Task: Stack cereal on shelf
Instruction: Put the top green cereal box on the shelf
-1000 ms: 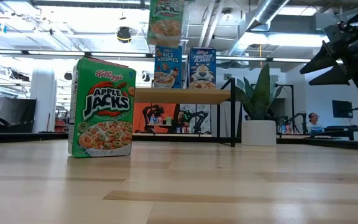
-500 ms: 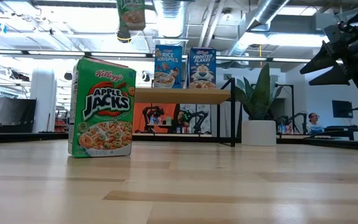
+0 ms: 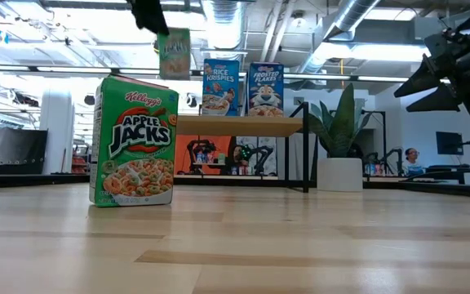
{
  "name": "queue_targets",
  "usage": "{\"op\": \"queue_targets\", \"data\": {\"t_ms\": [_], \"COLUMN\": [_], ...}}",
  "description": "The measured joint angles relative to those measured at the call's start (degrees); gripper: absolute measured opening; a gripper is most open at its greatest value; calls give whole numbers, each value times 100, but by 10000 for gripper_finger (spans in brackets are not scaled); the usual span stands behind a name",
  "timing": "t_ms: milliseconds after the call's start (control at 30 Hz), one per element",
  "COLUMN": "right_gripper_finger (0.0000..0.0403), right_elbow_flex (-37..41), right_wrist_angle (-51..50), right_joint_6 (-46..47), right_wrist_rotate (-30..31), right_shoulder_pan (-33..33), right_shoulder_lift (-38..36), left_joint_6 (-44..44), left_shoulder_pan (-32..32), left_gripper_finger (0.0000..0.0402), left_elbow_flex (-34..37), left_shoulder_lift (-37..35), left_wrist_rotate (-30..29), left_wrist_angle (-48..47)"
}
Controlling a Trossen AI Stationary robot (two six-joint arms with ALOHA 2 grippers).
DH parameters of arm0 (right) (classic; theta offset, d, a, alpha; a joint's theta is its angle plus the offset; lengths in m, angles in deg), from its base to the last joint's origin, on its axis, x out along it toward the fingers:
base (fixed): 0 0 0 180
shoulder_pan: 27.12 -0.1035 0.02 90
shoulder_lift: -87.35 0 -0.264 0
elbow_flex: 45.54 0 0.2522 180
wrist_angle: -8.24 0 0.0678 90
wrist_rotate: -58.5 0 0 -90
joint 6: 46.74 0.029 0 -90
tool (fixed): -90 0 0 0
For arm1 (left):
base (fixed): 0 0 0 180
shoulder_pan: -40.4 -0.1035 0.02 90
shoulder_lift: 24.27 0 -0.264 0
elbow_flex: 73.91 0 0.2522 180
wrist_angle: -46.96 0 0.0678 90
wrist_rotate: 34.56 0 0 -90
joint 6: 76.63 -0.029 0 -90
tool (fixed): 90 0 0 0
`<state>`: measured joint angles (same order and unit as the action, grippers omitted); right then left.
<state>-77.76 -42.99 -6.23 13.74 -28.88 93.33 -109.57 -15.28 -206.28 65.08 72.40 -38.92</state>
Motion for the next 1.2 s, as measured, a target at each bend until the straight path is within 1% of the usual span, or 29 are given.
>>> {"op": "queue_targets", "data": {"t_ms": [100,267,400,467,567,633,733,867,933,1033,1200], "right_gripper_finger": [286,286,286,286,286,286,286,286,286,286,286], "right_elbow_flex": [-1,-2,-1,-1,-2,-2,-2,-2,0,-2,0], "right_wrist_angle": [-4,-4,-8,-8,-7,-7,-7,-7,-7,-7,-9], "right_joint_6": [0,0,0,1,2,2,2,4,4,7,9], "right_wrist_rotate": [129,278,290,292,315,351,468,610,614,616,639], "right_shoulder_pan": [0,4,4,4,4,4,4,4,4,4,4], "right_shoulder_lift": [0,0,0,0,0,0,0,0,0,0,0], "left_joint_6": [-323,-718,-823,-965,-1259,-1403,-1413,-1378,-1450,-1521,-1510], "left_shoulder_pan": [-258,-542,-693,-721,-723,-737,-744,-720,-687,-629,-544], "left_gripper_finger": [137,137,137,137,137,137,137,137,137,137,137], "left_elbow_flex": [4,4,10,115,440,807,1466,2180,2380,2509,2498], "left_shoulder_lift": [348,867,1026,1007,885,718,500,183,78,99,77], "left_wrist_rotate": [313,655,971,945,652,787,941,793,600,337,523], "left_wrist_angle": [-15,-14,247,315,157,244,903,1937,2181,2090,2028]}}
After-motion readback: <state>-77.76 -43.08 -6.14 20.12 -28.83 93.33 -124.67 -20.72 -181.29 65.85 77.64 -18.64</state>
